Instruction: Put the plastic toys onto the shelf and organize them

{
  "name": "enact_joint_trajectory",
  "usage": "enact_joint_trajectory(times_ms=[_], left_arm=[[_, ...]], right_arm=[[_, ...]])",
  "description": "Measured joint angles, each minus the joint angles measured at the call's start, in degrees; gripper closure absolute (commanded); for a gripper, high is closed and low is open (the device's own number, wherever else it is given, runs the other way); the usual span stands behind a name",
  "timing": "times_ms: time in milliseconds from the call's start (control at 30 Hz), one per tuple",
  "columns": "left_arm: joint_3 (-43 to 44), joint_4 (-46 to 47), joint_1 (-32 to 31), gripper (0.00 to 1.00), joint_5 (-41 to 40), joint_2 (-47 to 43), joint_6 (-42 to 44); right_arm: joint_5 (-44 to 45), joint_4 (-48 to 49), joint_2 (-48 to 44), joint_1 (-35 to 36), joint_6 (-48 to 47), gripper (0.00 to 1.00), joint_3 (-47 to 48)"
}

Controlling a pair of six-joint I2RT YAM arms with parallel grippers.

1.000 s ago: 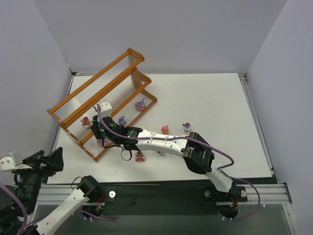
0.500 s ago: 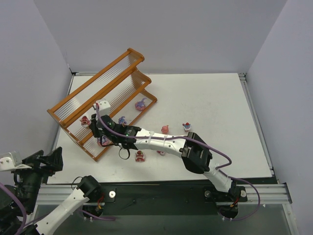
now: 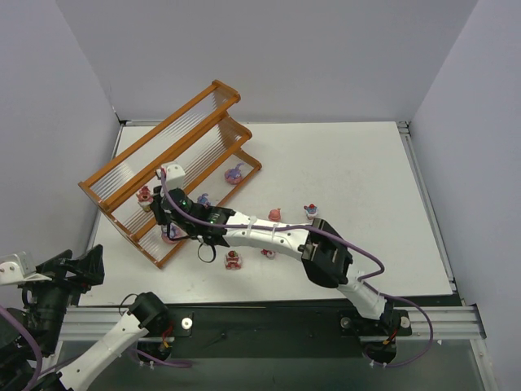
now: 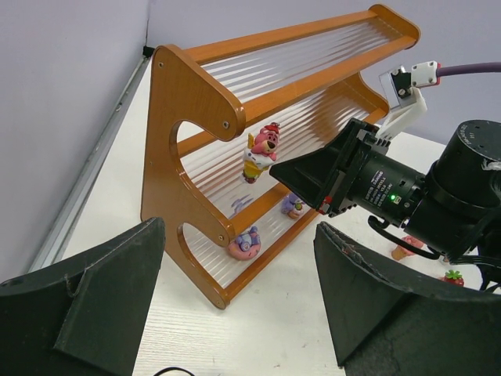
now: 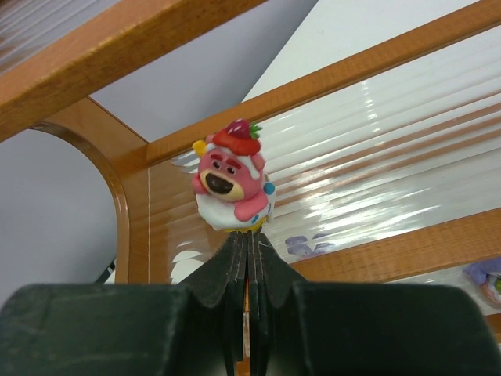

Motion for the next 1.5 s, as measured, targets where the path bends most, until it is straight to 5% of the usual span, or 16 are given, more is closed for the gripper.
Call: enact_joint_trajectory(times_ms=[367,500,700,800,1233,1500], left_arm=[[0.0,-0.04,-0.15,0.14,-0.24,0.0,-0.39],[0.0,-0.07,-0.37,0.13,-0.22,0.0,-0.48],[0.0,-0.07,-0.37,0.14,-0.24,0.0,-0.57],[0.0,-0.07,-0.39,0.13,-0.35,0.0,-0.57],[0.0,-0.07,-2.05,0.13,-2.01,0.0,-0.57],[0.55,-0.66,-3.45,0.13,-3.28,-0.33,-0.57]], right_arm=[[1.22,0.02,0.07,0.13,-1.11,0.98,-2.75],[2.54,0.55,-0.24,0.13,-1.46,0.68,-3.69],[6.29,-0.31,-2.8,0.13,-0.61,0.43,-5.51],[8.52,-1.99,-3.65,0.13,0.96,0.39,-5.29],[13.53,-14.27,2.73,-1.05,8.57,0.36,17.03],[15.02,-17.4,7.56,-1.49,10.45,0.37,18.45]])
